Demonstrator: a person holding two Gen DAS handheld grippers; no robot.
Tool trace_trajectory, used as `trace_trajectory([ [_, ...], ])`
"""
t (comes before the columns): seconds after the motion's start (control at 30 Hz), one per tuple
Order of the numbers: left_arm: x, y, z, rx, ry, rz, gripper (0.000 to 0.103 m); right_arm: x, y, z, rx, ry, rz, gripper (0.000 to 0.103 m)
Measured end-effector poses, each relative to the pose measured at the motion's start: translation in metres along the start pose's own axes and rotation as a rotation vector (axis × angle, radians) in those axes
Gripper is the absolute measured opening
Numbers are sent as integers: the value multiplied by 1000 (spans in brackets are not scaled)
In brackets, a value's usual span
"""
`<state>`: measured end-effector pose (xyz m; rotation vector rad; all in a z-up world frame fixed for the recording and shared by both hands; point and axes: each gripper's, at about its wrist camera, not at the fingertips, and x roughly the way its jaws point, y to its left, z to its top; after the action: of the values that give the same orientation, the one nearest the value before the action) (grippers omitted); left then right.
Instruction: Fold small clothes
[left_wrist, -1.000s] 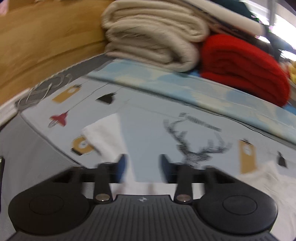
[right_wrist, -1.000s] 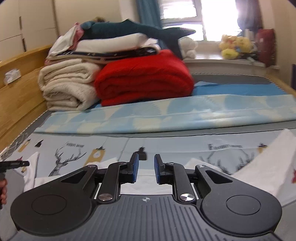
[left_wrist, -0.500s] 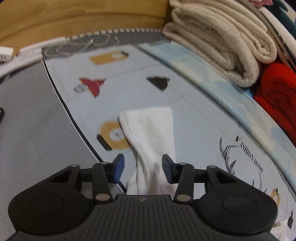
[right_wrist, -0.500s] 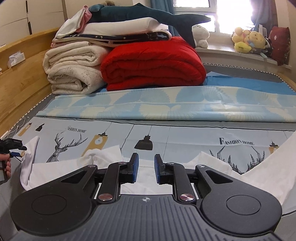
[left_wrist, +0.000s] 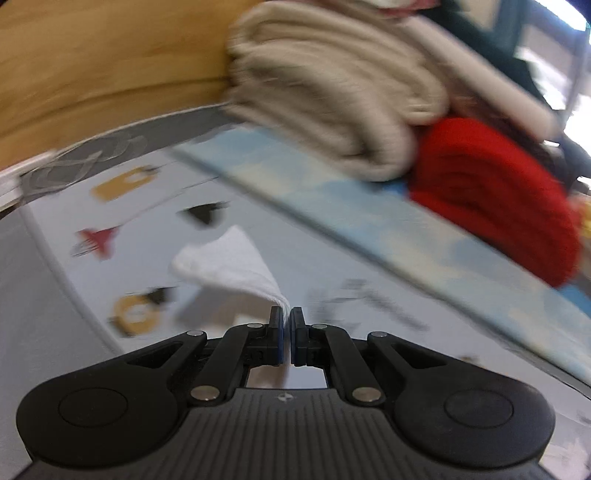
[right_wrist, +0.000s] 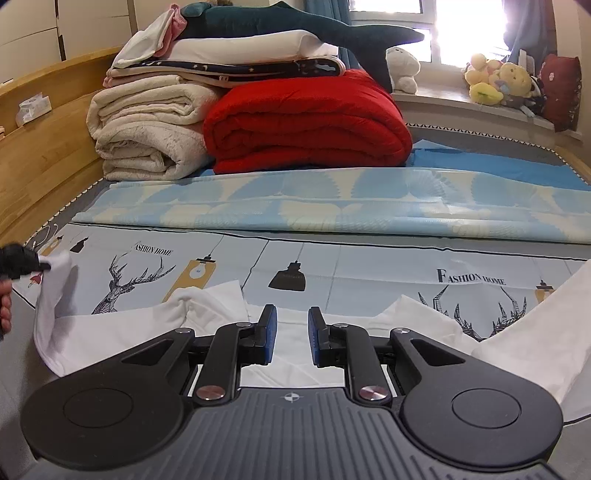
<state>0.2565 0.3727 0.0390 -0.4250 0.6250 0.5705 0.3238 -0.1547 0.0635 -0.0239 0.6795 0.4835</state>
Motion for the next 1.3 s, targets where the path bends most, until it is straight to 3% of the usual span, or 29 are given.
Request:
trace_trajectory([
  [0.1,-25,-58,-10,76,1,-149,3,-3,-2,0,6,2,-12,19],
  [0.17,-40,-102,-25,124,40,-286,3,-5,-4,-1,10,10,-27,19],
  [0.3,-58,-181,-71,240,155,-483,3,-5,-13,-5,20,47,-70,19],
  [0.43,-63,-239,-125,343,317,-610,4,-2,-31,-9,63,91,-122,19],
  [0.5,-65,-255,-146,401,395,-627,10,-1,-42,-10,102,107,-143,19],
  [0.6,-74,-249,-131,374,384,-619,11,-2,-58,-11,159,115,-165,19],
  [0.73,-84,-218,-70,239,310,-496,12,-6,-78,-7,259,106,-165,20],
  [0.83,-91,-199,-46,176,255,-409,12,-9,-84,-4,300,94,-138,20],
  [0.93,-86,-187,-57,143,243,-391,12,-5,-82,-1,328,87,-94,20],
  [1.0,-72,-184,-78,153,309,-342,12,1,-77,-2,340,102,-65,20],
  [1.03,-60,-184,-87,159,374,-266,12,6,-73,-3,344,113,-40,20],
  [1.07,-54,-180,-89,145,384,-242,12,11,-68,-5,345,126,-17,20],
  [1.17,-41,-168,-74,56,346,-243,12,27,-47,-9,319,171,32,22],
  [1.3,-30,-154,-70,58,361,-168,12,46,-18,-19,246,226,68,39],
])
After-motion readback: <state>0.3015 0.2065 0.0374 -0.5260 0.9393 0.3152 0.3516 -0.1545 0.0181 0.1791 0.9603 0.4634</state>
